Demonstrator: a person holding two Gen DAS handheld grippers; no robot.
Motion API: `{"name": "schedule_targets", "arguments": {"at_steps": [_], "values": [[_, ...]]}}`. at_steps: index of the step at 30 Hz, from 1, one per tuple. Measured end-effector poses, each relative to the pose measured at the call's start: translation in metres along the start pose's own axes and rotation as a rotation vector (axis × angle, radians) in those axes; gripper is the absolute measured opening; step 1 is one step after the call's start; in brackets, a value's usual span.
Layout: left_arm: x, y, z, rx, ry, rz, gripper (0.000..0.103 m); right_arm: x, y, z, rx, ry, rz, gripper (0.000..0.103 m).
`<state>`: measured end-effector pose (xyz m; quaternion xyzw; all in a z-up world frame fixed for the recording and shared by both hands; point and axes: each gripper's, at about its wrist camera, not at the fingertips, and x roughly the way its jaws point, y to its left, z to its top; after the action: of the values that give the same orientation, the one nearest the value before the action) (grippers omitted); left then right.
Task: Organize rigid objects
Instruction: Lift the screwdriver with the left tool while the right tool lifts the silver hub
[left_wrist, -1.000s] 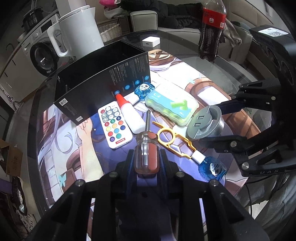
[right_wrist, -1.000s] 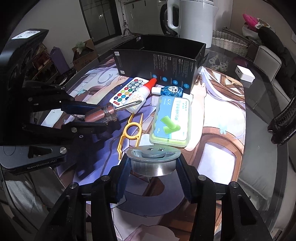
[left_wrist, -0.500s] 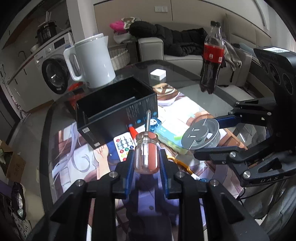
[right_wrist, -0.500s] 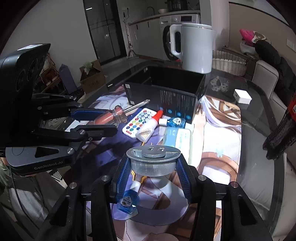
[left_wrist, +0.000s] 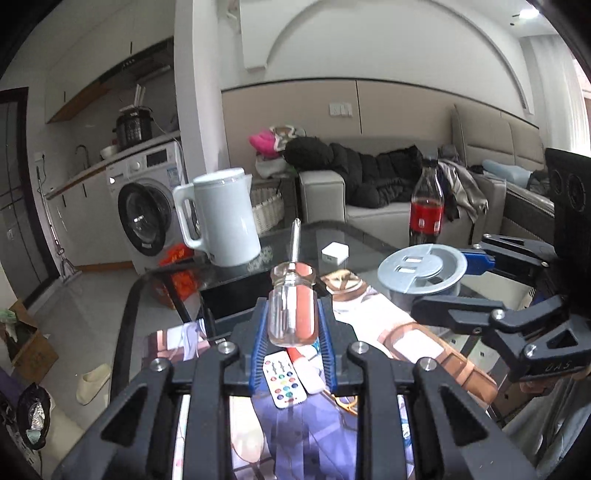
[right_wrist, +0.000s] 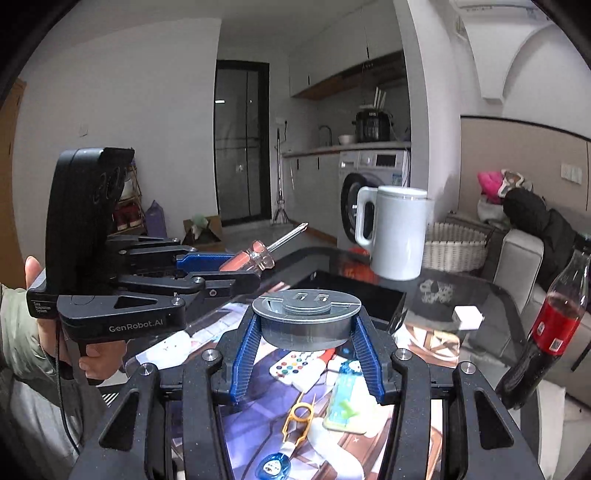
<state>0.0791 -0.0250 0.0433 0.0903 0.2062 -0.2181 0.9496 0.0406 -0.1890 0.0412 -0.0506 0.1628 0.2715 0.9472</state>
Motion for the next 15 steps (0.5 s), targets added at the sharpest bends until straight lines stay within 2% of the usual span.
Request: {"name": "schedule_targets", "arguments": {"at_steps": [2, 8, 15], "values": [[-0.003, 0.002, 0.002, -0.002, -0.016, 0.006, 0.023, -0.005, 0.003, 0.003, -0.012, -0.036, -0.016, 0.050], [0.004, 0.007, 0.008, -0.029, -0.008, 0.004, 0.023, 0.006, 0.004, 0.012, -0.003, -0.019, -0.034, 0.050], [0.019, 0.014, 0.019, -0.079, -0.010, 0.005, 0.023, 0.018, 0.008, 0.030, -0.020, -0.058, -0.064, 0.050]]}}
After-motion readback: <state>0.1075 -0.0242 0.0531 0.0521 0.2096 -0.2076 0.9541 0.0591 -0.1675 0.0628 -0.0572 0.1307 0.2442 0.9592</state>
